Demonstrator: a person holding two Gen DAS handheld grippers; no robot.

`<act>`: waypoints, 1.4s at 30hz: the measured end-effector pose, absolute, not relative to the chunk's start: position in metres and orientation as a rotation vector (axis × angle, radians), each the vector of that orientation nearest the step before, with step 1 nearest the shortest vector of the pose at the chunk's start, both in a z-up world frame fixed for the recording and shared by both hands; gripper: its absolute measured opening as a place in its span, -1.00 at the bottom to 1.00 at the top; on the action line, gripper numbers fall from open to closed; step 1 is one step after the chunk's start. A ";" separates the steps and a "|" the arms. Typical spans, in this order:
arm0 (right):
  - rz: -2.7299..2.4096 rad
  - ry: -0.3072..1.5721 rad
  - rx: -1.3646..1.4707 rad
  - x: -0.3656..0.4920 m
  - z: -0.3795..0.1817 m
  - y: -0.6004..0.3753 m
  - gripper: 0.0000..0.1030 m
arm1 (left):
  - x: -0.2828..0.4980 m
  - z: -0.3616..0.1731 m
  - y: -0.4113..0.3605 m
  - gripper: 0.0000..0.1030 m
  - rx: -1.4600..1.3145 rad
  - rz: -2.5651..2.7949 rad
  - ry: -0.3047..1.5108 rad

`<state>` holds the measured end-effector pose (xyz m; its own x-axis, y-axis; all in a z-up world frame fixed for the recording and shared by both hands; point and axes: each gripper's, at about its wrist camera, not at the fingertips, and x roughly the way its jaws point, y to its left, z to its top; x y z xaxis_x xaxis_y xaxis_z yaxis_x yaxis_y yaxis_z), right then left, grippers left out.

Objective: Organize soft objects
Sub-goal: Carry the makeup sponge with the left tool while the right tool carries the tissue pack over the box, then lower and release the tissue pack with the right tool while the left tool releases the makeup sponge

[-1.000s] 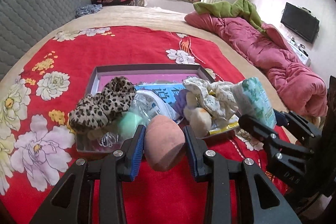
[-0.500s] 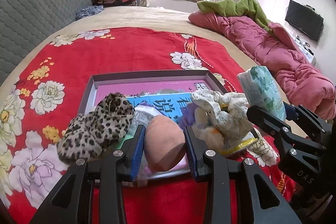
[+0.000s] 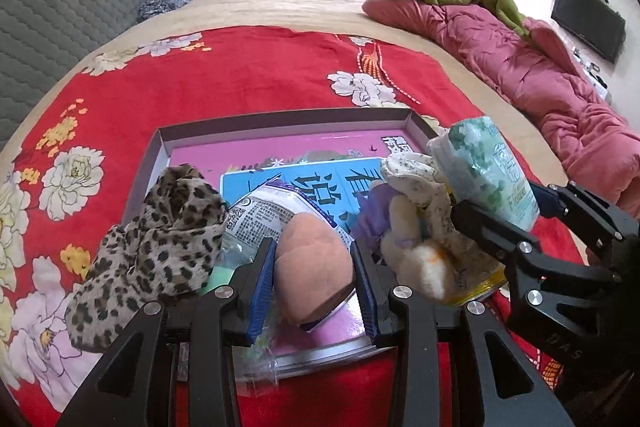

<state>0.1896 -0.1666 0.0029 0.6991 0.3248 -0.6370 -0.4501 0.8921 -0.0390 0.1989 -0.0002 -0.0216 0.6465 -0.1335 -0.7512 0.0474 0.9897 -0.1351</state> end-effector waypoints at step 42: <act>0.295 0.637 0.000 0.070 0.038 -0.189 0.44 | 0.052 0.037 0.027 0.51 -0.102 0.171 0.740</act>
